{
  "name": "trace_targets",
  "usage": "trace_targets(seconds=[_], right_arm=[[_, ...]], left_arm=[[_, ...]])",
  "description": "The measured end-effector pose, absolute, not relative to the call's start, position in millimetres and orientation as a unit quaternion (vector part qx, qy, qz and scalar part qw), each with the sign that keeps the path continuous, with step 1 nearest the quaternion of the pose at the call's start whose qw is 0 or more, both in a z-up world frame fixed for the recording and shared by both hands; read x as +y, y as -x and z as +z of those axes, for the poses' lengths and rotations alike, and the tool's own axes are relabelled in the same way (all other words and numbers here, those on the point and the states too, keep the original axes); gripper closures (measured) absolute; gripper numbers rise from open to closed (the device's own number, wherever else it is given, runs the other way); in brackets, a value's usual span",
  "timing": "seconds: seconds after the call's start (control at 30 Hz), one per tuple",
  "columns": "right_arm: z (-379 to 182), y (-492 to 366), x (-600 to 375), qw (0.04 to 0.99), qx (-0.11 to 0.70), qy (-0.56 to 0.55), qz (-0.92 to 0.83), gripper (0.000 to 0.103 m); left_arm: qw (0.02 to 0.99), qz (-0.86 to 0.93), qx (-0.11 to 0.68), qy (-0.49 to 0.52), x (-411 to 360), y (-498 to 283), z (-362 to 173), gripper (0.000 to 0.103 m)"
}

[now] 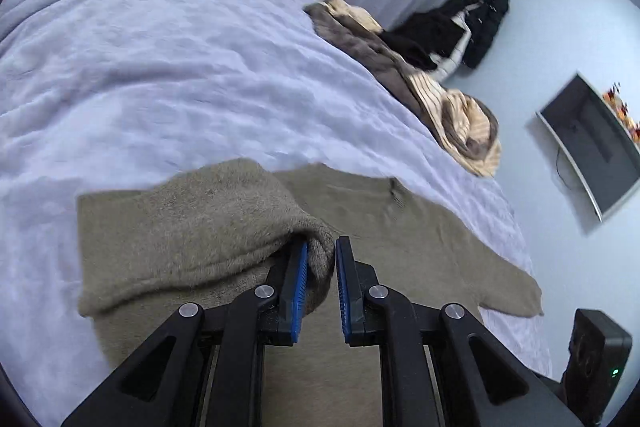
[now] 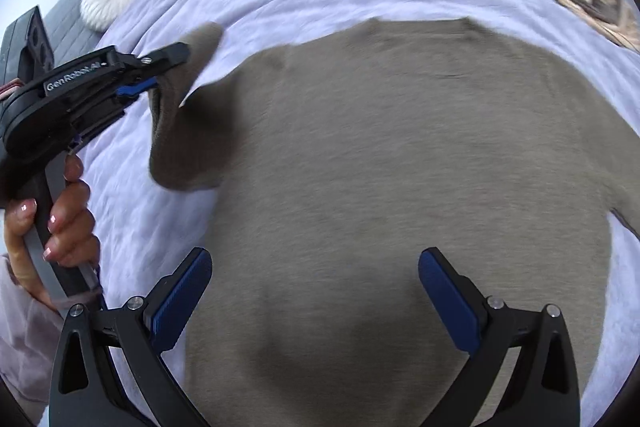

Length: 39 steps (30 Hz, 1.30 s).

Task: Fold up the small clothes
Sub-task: 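Fold the sleeve across the sweater body with the left gripper while the right gripper grasps the other sleeve cuff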

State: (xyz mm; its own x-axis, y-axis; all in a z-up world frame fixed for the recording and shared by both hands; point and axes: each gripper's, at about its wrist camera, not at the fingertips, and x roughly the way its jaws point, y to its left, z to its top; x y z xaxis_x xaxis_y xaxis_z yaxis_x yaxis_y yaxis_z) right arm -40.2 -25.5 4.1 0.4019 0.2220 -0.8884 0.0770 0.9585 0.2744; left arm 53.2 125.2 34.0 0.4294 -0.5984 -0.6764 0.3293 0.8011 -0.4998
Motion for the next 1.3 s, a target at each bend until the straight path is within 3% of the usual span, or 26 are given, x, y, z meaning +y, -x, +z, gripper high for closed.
trace_targets(seconds=[0.23, 0.37, 0.57, 0.6, 0.63, 0.67, 0.7, 0.83, 1.03, 1.07, 1.13, 1.2, 1.3], right_arm=[[-16, 57, -117, 0.807, 0.556, -0.195, -0.042, 0.000], [-32, 59, -146, 0.790, 0.570, -0.220, -0.052, 0.000], [-23, 28, -140, 0.814, 0.556, -0.168, -0.024, 0.000], [-21, 15, -128, 0.817, 0.560, -0.137, -0.010, 0.000], [-18, 5, -115, 0.820, 0.563, -0.103, 0.009, 0.000], [-14, -6, -99, 0.826, 0.559, -0.063, 0.030, 0.000], [-10, -16, -82, 0.834, 0.549, -0.028, 0.048, 0.000], [-17, -51, -4, 0.846, 0.503, 0.135, 0.112, 0.002], [-63, -81, 54, 0.820, 0.490, 0.264, 0.134, 0.040], [-62, -84, 55, 0.823, 0.488, 0.256, 0.137, 0.063], [-46, -89, 40, 0.844, 0.485, 0.198, 0.116, 0.088], [-22, -93, -5, 0.870, 0.482, 0.045, 0.088, 0.094], [-11, -76, -88, 0.862, 0.475, -0.172, 0.027, 0.095]], left_arm=[[0.789, -0.279, 0.543, 0.066, 39, -39, -20, 0.087], [0.780, -0.250, 0.574, 0.022, 37, -32, -36, 0.087], [0.806, -0.216, 0.552, 0.013, 82, -17, -3, 0.086], [0.811, -0.203, 0.548, 0.016, 94, -15, 2, 0.077], [0.819, -0.178, 0.545, 0.020, 111, -12, 7, 0.036], [0.829, -0.153, 0.537, 0.021, 120, -13, 11, 0.016], [0.846, -0.126, 0.518, 0.023, 133, -9, 15, 0.007], [0.845, -0.086, 0.527, 0.017, 169, -9, 9, 0.007], [0.823, -0.050, 0.566, -0.033, 174, -6, -37, 0.007], [0.821, -0.046, 0.568, -0.042, 172, -7, -42, 0.007], [0.825, -0.030, 0.562, -0.047, 169, -12, -48, 0.007], [0.832, -0.006, 0.554, -0.040, 169, -18, -49, 0.007], [0.834, 0.028, 0.550, -0.026, 172, -27, -50, 0.007]])
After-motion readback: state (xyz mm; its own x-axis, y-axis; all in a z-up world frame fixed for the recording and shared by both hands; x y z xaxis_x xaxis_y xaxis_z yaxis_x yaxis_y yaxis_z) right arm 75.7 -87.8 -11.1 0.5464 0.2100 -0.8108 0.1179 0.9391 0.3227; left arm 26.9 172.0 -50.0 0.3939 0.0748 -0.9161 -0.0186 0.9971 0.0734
